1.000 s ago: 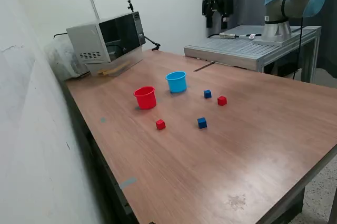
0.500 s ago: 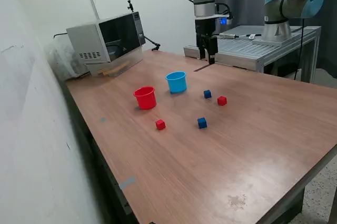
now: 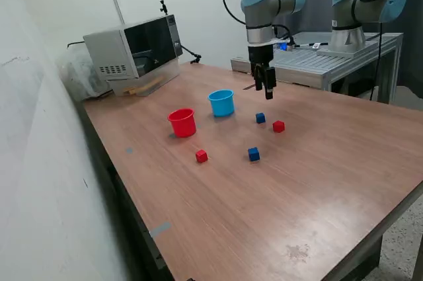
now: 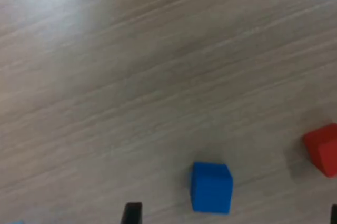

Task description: Place red objects in the red bin, and blue objects in the blue bin.

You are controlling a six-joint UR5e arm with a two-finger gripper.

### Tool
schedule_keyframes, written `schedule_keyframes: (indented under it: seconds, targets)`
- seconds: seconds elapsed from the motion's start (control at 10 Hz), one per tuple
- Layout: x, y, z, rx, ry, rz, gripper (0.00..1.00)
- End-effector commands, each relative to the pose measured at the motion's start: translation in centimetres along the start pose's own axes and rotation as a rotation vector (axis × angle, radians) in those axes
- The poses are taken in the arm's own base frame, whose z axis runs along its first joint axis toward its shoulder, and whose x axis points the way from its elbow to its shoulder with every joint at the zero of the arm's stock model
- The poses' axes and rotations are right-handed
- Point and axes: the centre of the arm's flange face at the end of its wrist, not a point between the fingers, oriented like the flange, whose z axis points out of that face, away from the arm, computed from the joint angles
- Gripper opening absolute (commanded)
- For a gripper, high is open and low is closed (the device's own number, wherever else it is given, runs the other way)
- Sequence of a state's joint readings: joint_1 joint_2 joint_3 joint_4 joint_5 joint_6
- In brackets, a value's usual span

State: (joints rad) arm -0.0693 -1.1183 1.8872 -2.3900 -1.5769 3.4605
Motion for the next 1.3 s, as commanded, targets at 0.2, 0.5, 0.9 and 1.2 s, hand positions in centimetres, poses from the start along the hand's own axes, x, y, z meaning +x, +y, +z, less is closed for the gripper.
schedule_keyframes:
  seconds: [0.2,0.5,0.9,1.2]
  targets:
    - [0.3,0.3,4.0,0.030,-0.011,0.003,1.00]
    - [0.5,0.6,5.2,0.044,-0.018,0.001,1.00]
    - [0.8,1.7,5.5,0.036,-0.017,0.001,1.00]
    - [0.8,1.7,5.9,0.038,-0.017,0.003,0.00]
